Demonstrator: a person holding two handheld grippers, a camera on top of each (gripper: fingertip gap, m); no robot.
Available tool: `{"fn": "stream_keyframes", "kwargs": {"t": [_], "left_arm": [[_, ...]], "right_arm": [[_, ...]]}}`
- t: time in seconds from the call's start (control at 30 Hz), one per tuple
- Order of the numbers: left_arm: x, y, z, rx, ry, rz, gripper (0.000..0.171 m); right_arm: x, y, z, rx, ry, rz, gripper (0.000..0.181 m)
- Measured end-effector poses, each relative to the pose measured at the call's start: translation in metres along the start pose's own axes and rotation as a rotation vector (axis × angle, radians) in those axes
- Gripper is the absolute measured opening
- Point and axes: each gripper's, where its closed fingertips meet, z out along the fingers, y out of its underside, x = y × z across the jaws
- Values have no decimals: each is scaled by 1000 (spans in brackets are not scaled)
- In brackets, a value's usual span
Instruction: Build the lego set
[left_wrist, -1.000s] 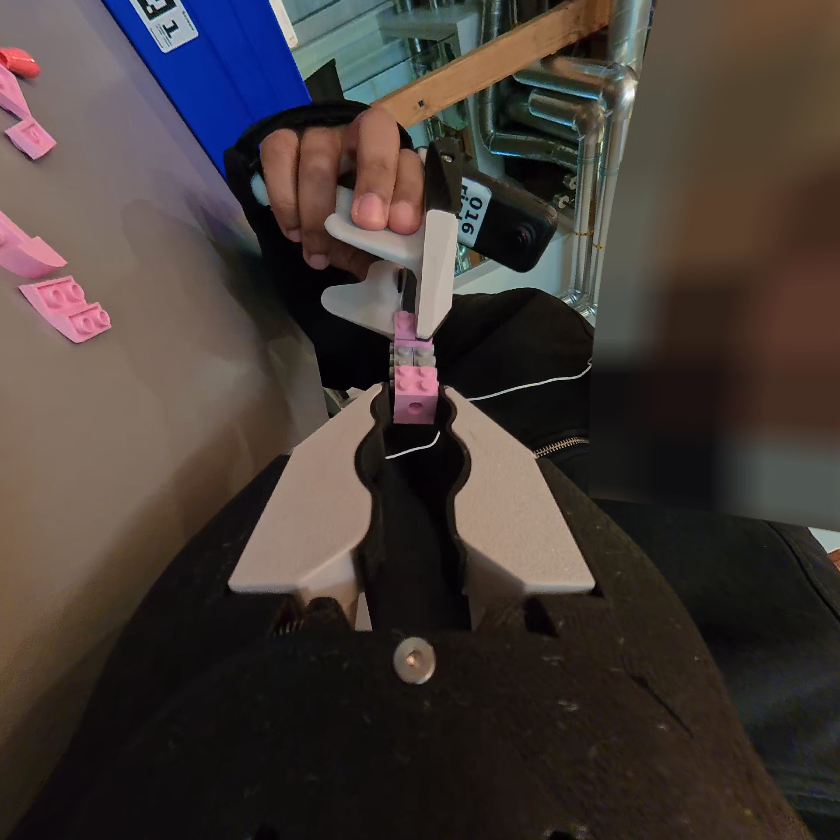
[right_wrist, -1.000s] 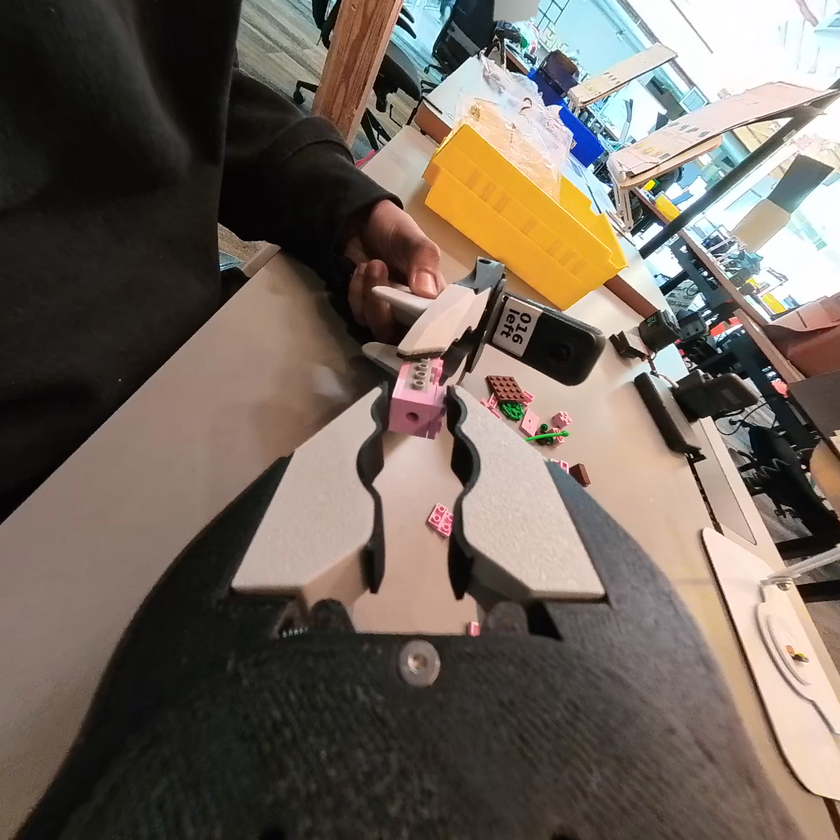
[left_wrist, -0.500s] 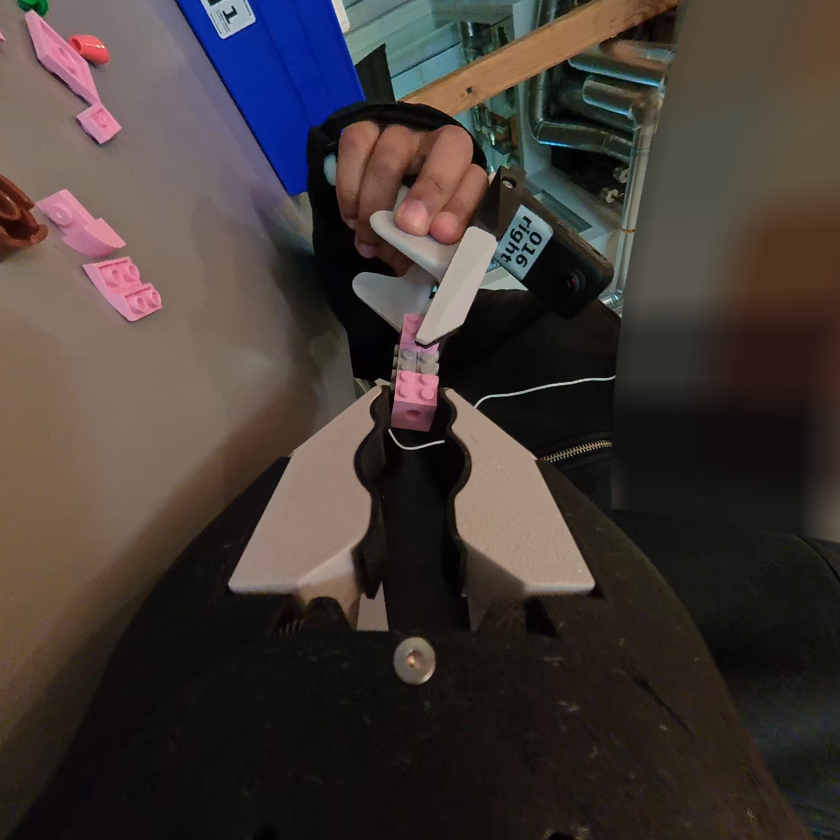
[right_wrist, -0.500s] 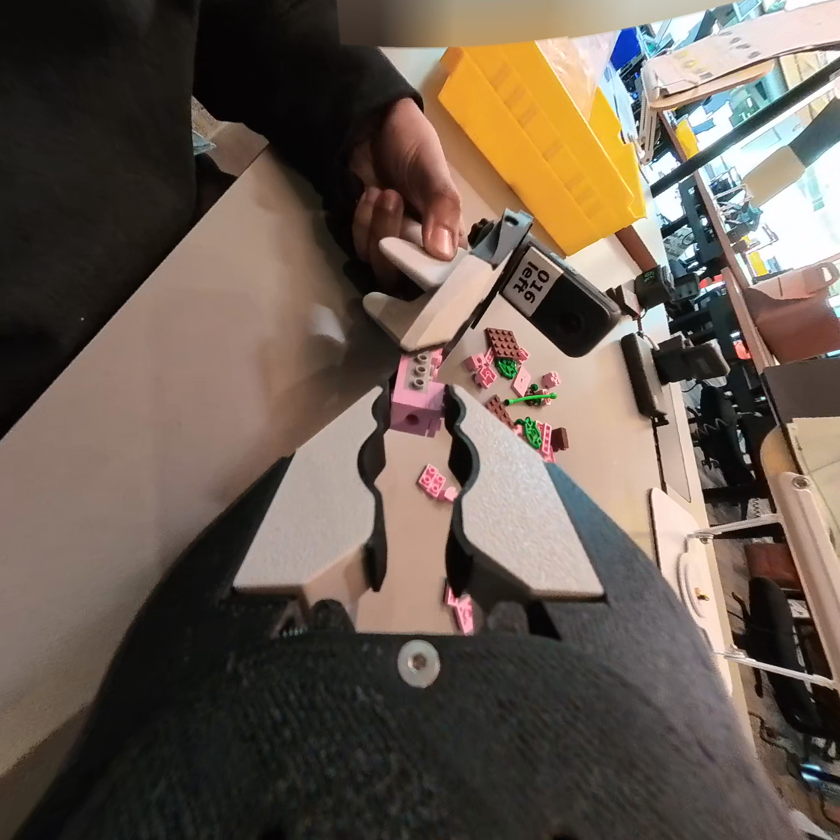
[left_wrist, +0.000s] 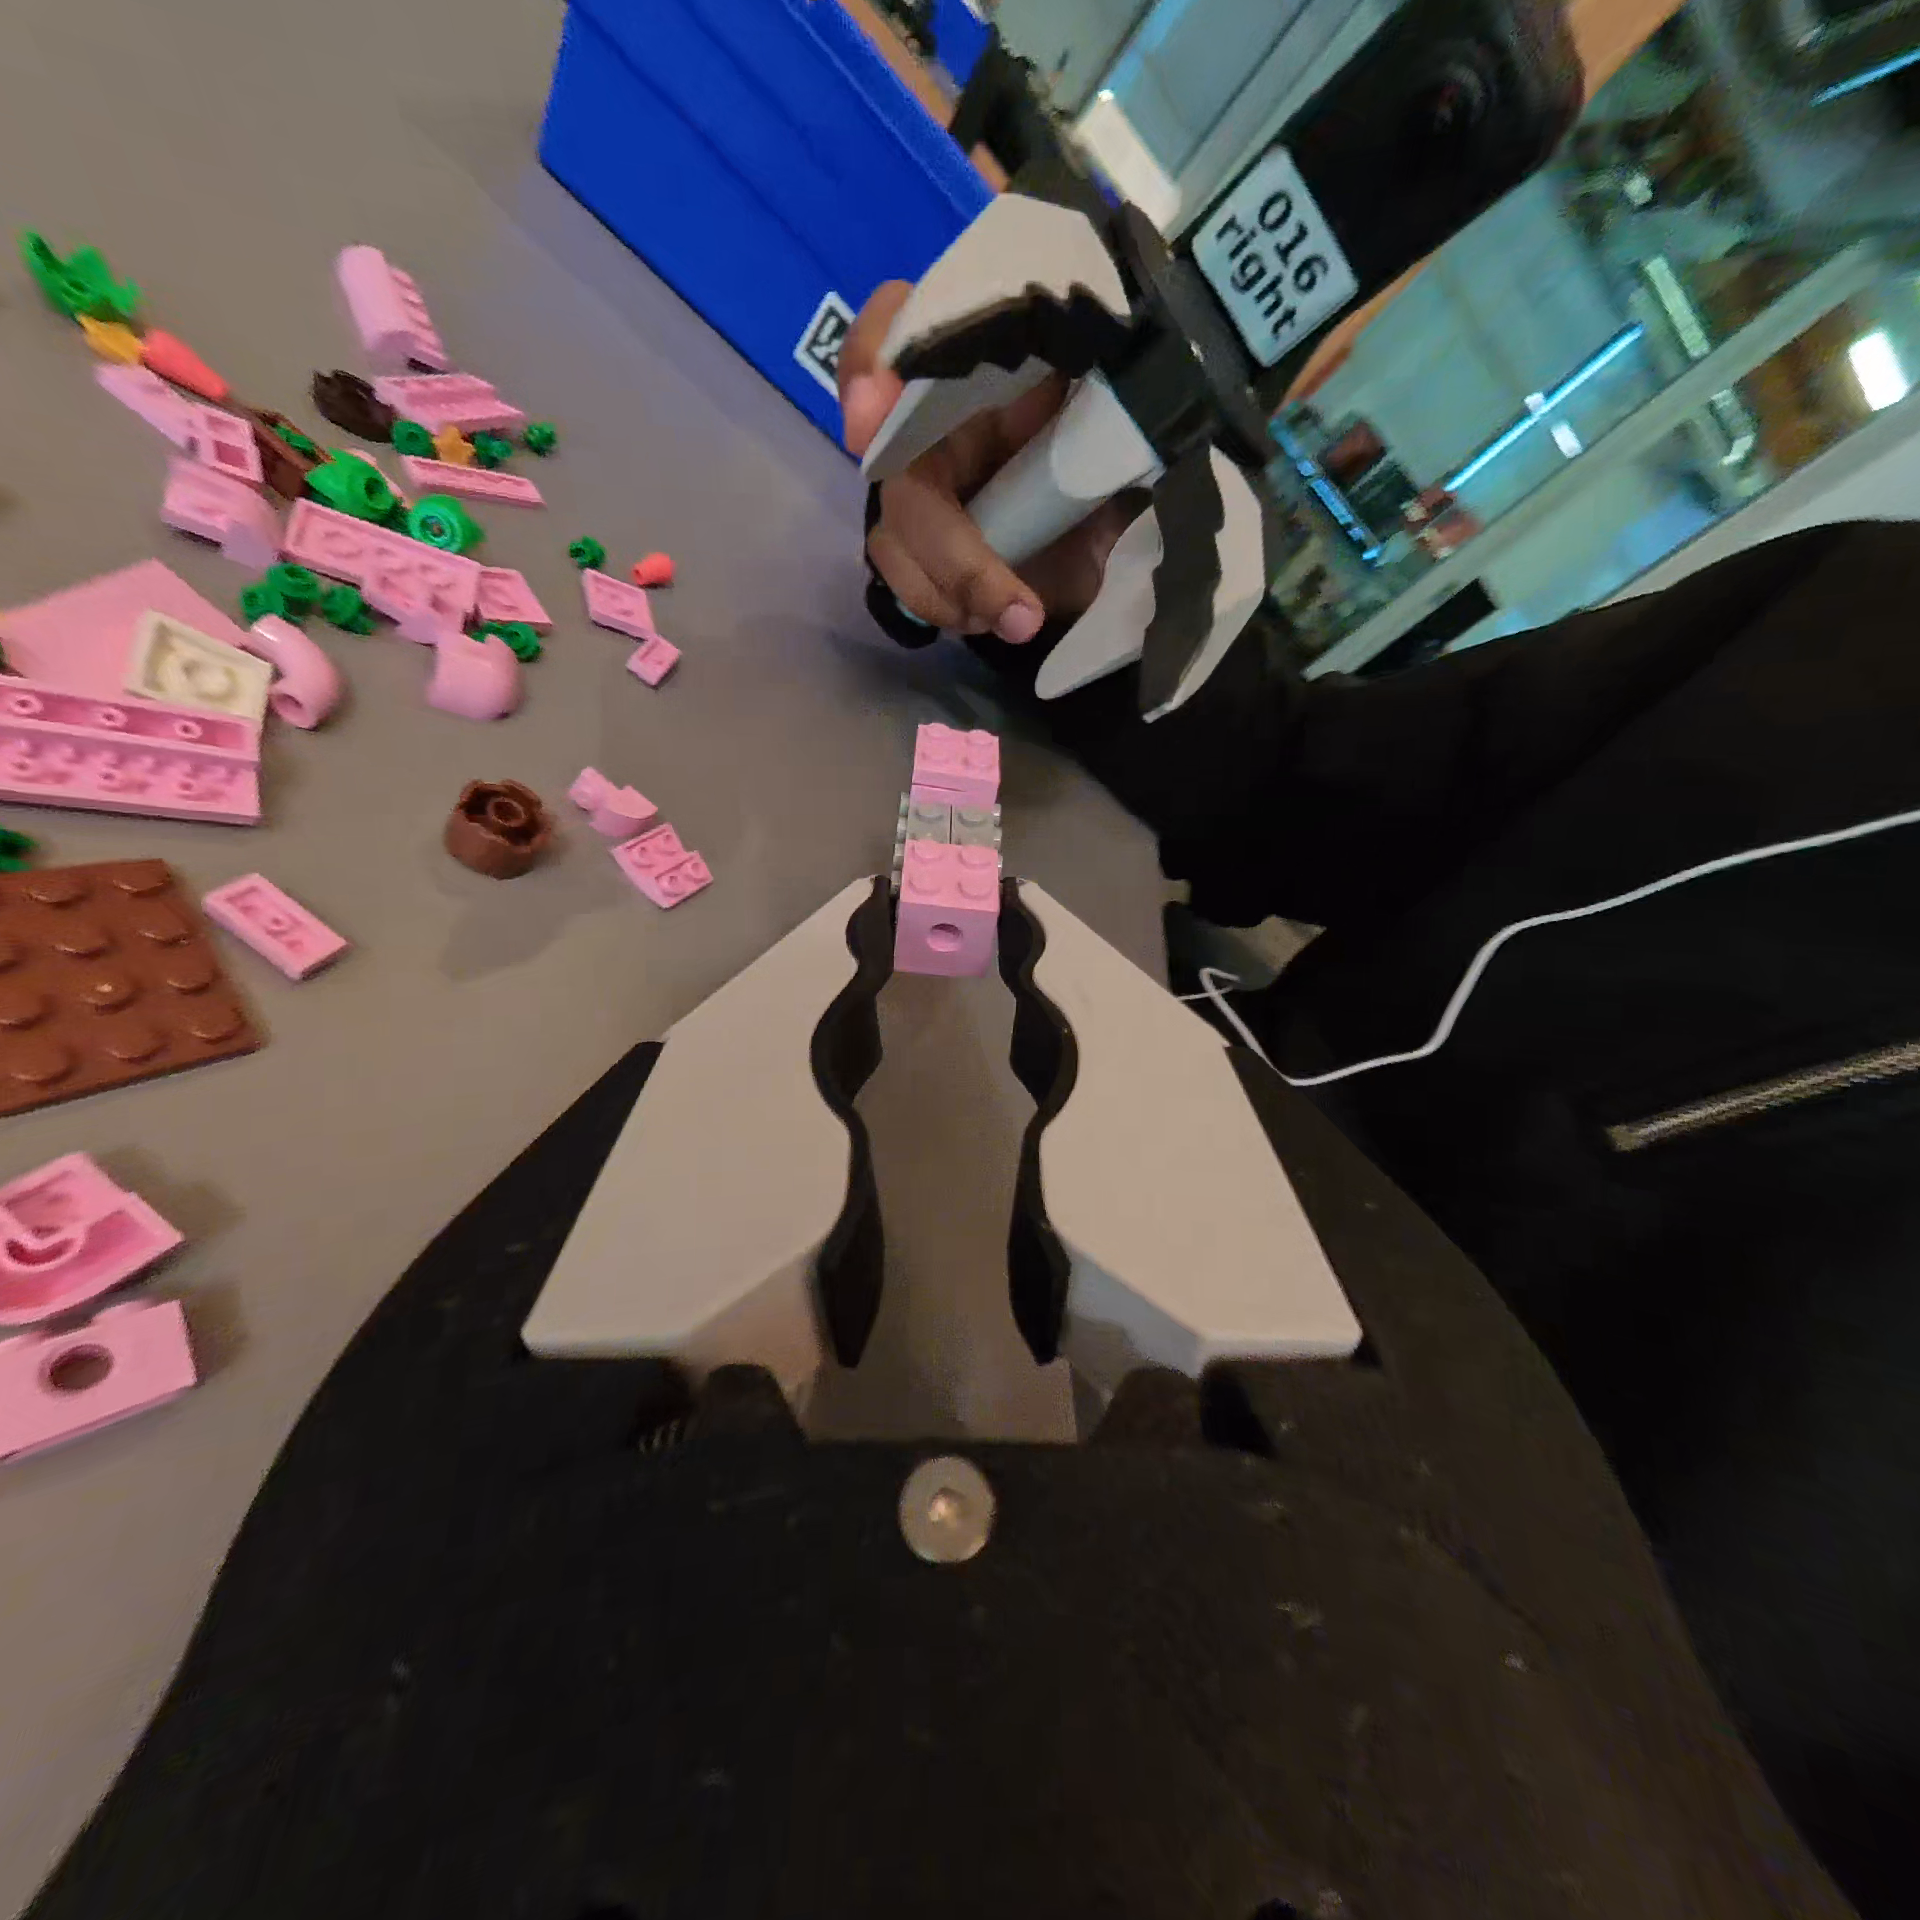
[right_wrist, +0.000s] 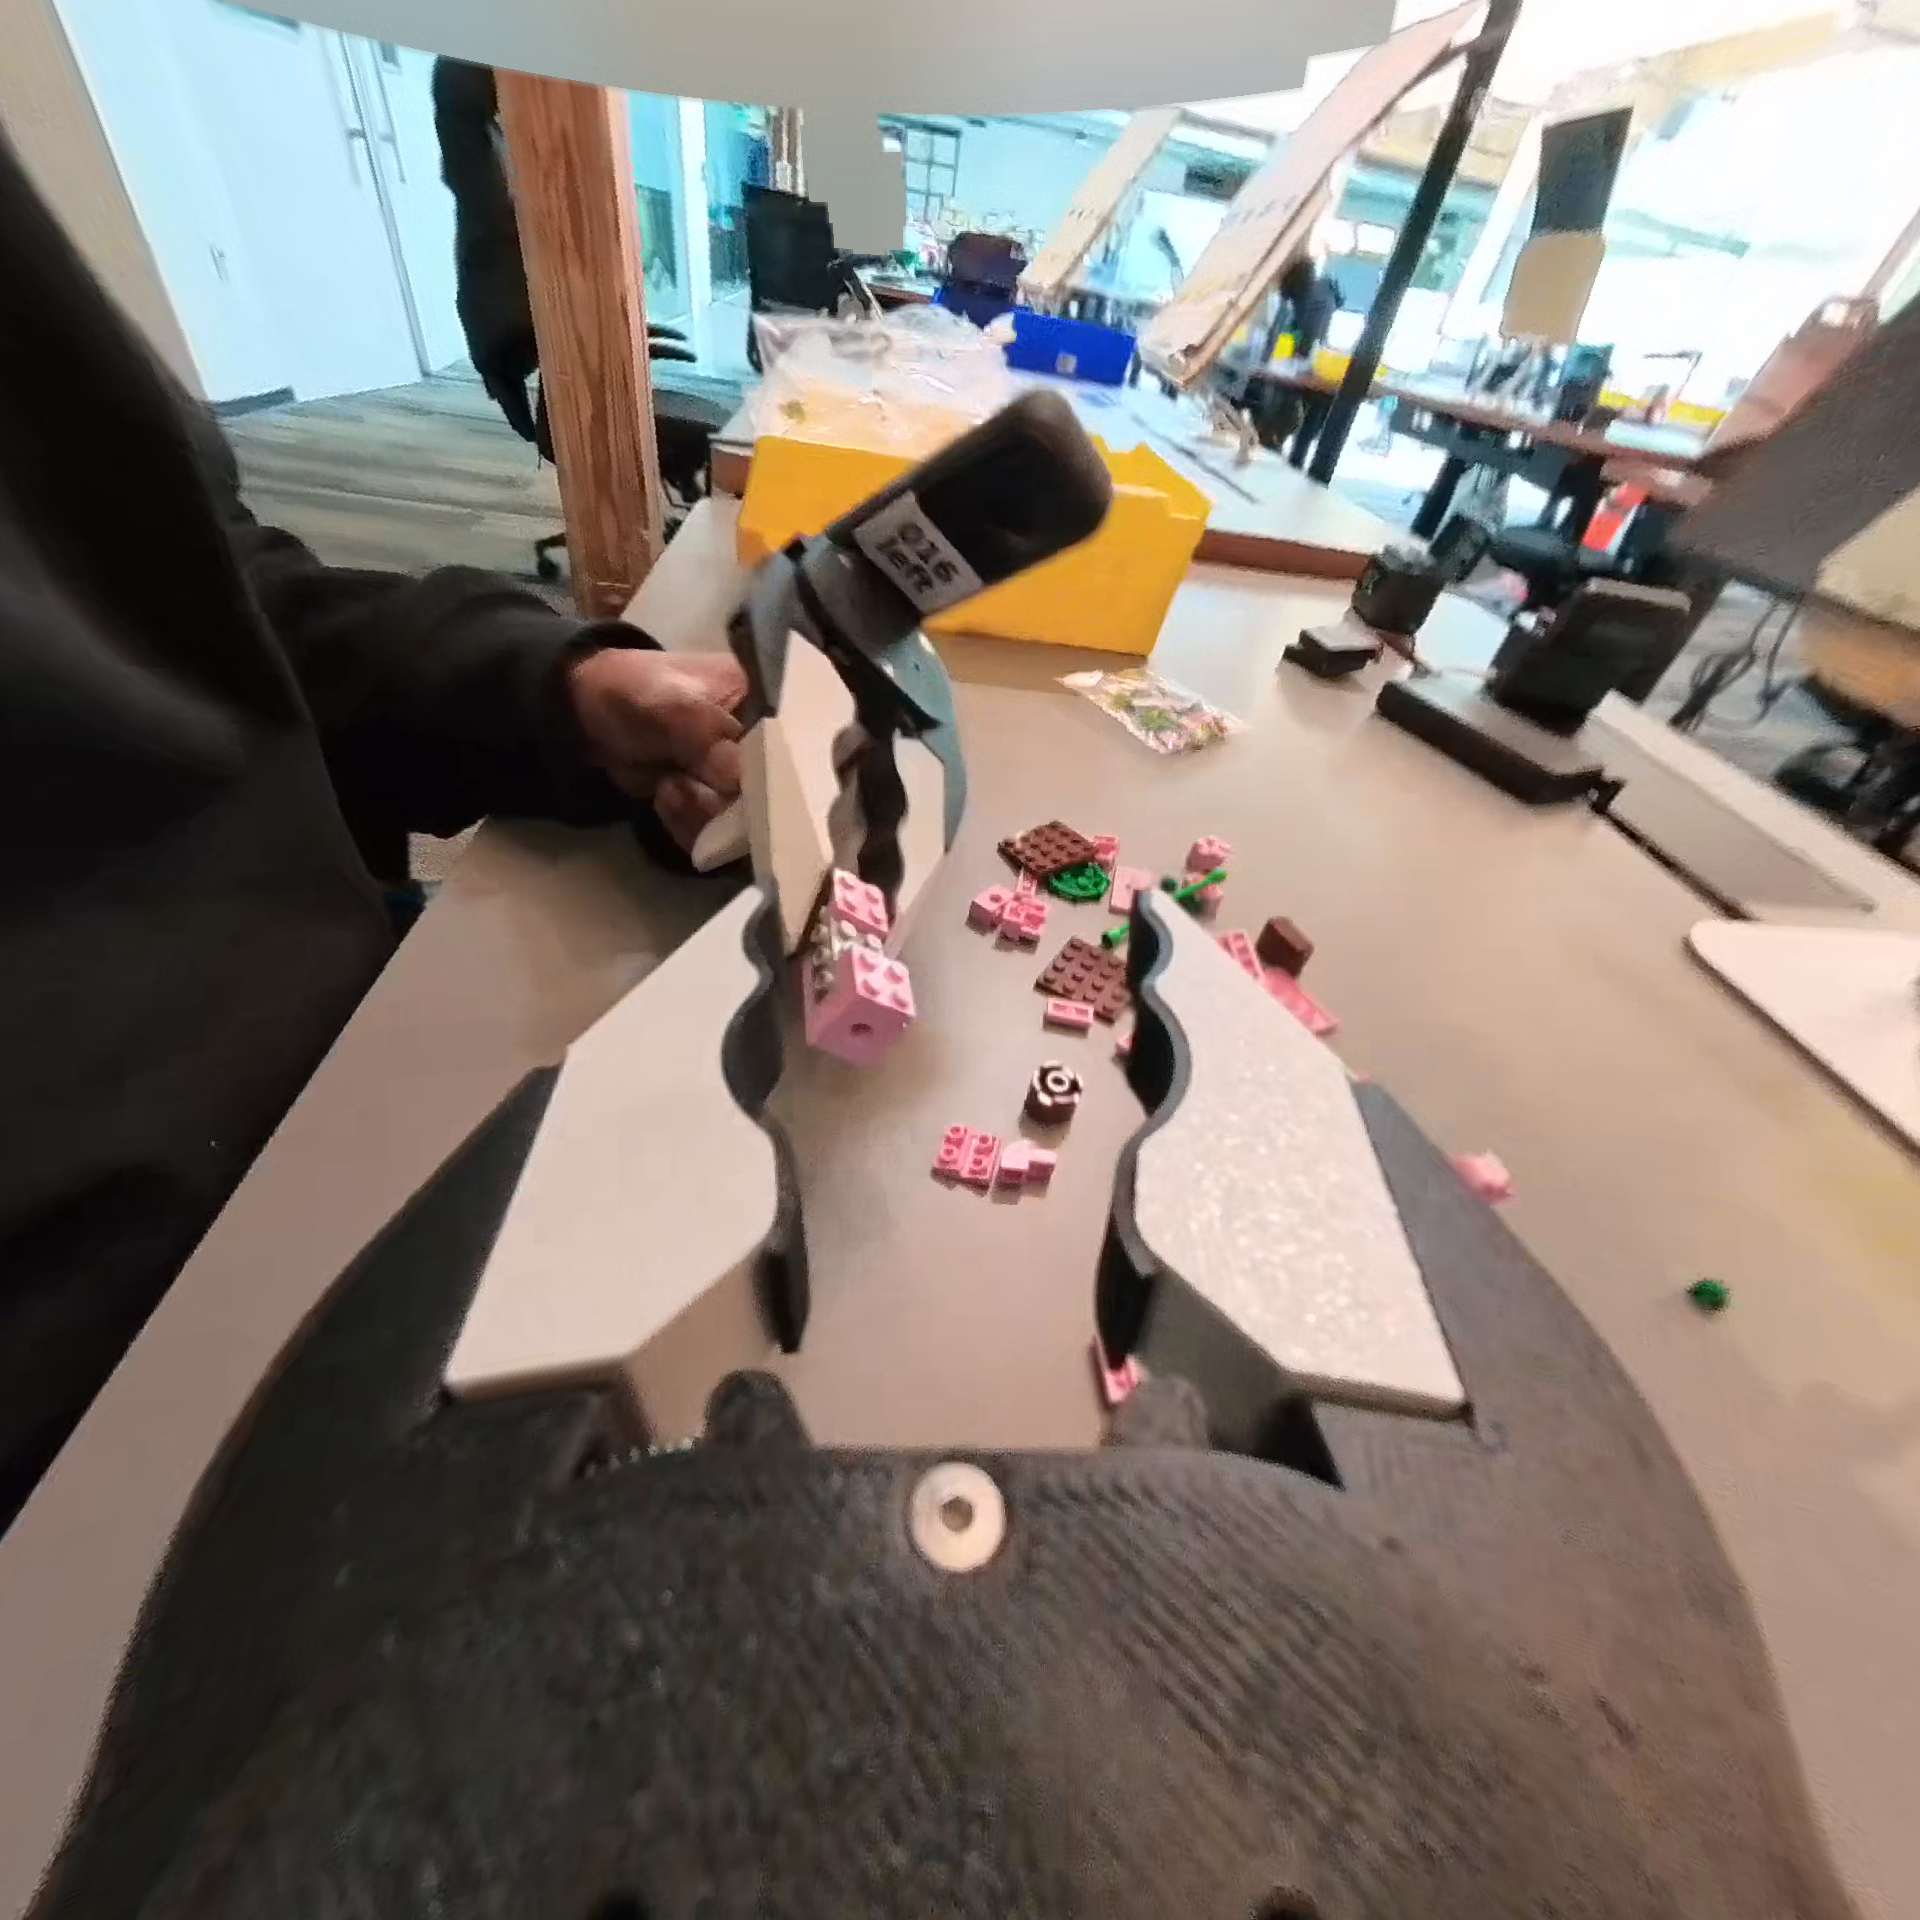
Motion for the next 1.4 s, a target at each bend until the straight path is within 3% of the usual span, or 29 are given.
{"fn": "stream_keyframes", "kwargs": {"t": [0.2, 0.33, 0.4, 0.73, 1.1, 1.4], "left_arm": [[-11, 10, 7, -75, -136, 66, 17], [-12, 10, 7, -78, -136, 58, 17], [-12, 10, 7, -81, -136, 58, 17], [-12, 15, 11, -120, -152, 73, 18], [-19, 9, 6, -63, -141, -20, 35], [-19, -12, -10, 54, -222, 131, 36]], "right_arm": [[-9, 65, 11, -342, -91, 149, 64], [-26, 66, 12, -370, -254, 402, 56], [-27, 64, 12, -361, -279, 439, 48], [-29, 68, 12, -390, -262, 337, 18], [-16, 82, 5, -460, -190, 263, 15], [-11, 100, 1, -549, -150, 149, 15]]}}
